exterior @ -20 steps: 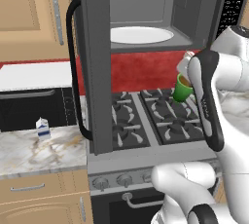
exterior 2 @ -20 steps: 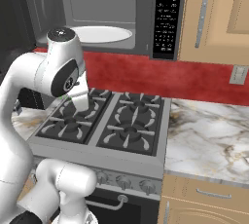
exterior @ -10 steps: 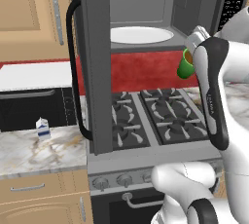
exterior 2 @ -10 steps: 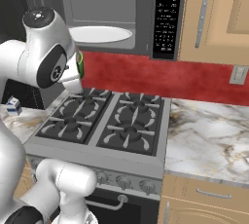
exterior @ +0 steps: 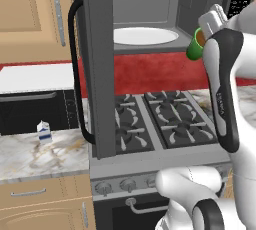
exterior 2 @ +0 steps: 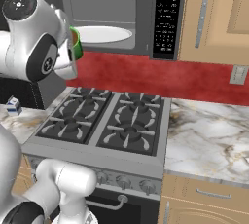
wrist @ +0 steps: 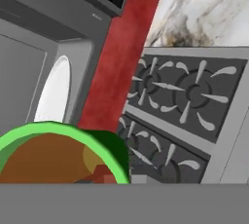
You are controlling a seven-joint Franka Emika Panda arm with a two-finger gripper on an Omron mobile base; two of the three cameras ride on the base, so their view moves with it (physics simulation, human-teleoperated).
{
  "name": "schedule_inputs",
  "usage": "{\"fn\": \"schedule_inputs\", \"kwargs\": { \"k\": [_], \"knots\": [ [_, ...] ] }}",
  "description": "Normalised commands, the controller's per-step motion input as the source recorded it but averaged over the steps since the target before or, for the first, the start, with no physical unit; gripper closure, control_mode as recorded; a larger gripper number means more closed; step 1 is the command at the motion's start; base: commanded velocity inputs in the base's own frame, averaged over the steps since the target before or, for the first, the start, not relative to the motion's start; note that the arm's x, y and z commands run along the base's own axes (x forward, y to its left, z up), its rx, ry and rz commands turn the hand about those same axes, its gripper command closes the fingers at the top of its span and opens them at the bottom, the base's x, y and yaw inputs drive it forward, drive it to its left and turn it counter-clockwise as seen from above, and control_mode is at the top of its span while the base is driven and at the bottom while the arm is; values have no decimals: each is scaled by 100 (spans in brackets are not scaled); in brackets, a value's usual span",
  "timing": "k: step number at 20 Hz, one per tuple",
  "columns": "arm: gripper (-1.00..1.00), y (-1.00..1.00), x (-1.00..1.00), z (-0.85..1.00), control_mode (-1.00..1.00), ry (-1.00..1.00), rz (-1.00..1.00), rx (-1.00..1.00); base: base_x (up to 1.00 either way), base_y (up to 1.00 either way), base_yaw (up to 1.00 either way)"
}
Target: Place the microwavable item in the microwave. Then, close the microwave door and press the start button.
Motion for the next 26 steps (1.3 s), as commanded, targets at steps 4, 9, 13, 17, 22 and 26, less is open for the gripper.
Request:
{"fn": "schedule_inputs", "kwargs": {
  "k": [4,9,13,17,22,26],
  "knots": [
    [100,1,1,39,-100,-15,-6,3,0,0,0],
    [100,18,15,21,-100,-8,-6,1,0,0,0],
    [100,21,44,0,-100,0,-3,0,0,0,0],
    [100,14,67,-4,-100,2,0,2,0,0,0],
    [100,5,70,-7,-100,3,0,4,0,0,0],
    [100,0,63,-11,-100,3,3,4,0,0,0]
  ]
}}
